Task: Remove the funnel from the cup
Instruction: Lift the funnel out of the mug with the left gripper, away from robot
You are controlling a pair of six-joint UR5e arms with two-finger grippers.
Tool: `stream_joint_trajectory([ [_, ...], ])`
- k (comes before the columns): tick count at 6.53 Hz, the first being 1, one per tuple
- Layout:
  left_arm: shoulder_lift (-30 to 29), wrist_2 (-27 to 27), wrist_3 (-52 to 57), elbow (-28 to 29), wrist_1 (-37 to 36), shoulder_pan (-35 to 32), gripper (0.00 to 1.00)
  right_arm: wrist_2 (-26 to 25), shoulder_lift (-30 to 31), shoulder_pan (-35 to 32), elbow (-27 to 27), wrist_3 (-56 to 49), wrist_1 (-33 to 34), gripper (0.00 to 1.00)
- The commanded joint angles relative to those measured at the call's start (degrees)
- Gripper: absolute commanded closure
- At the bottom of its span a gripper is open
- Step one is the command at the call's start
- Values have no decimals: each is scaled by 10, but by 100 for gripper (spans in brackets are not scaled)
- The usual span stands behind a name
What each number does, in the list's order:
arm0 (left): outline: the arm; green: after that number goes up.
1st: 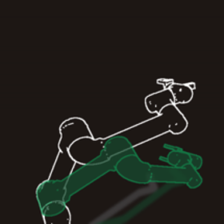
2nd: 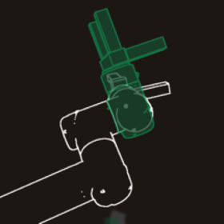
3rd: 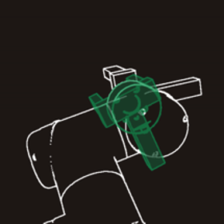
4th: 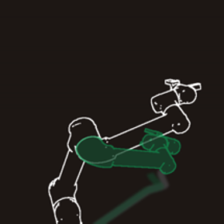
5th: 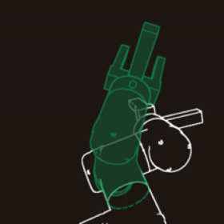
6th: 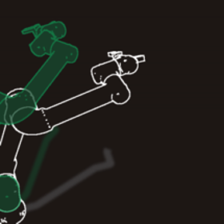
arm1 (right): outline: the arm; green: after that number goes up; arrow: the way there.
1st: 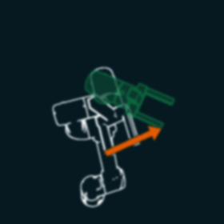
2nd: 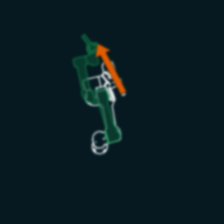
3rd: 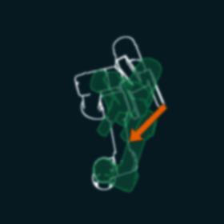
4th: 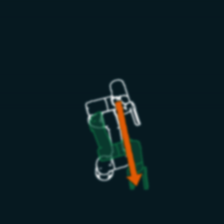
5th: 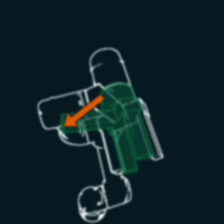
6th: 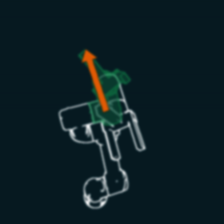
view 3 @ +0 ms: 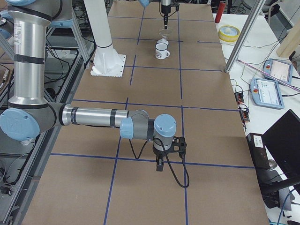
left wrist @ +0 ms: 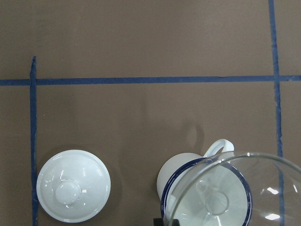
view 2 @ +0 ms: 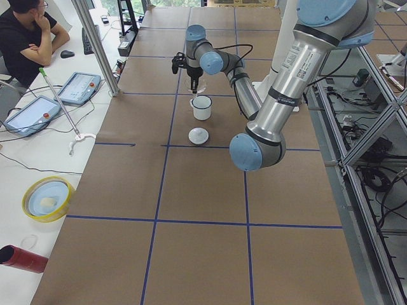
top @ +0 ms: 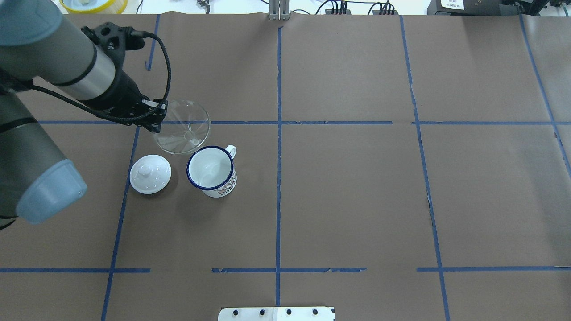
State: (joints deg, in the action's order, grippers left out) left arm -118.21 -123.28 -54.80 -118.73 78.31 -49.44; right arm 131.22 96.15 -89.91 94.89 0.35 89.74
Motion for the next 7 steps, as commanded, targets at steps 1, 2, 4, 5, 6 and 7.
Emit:
stream_joint_trajectory([
  [1,-4,-13,35,-32,10,-37,100,0,0,0,-1,0,0,0],
  [2,-1,32,76,-22,58,-37,100,0,0,0,0,0,0,0],
  [4,-1,130,85,41,168,-37,100,0,0,0,0,0,0,0],
  [5,-2,155,86,69,218,-36,100,0,0,0,0,0,0,0],
  [6,-4,215,87,101,263,-34,100,0,0,0,0,0,0,0],
  [7,-4,265,88,136,317,-32,100,0,0,0,-1,0,0,0],
])
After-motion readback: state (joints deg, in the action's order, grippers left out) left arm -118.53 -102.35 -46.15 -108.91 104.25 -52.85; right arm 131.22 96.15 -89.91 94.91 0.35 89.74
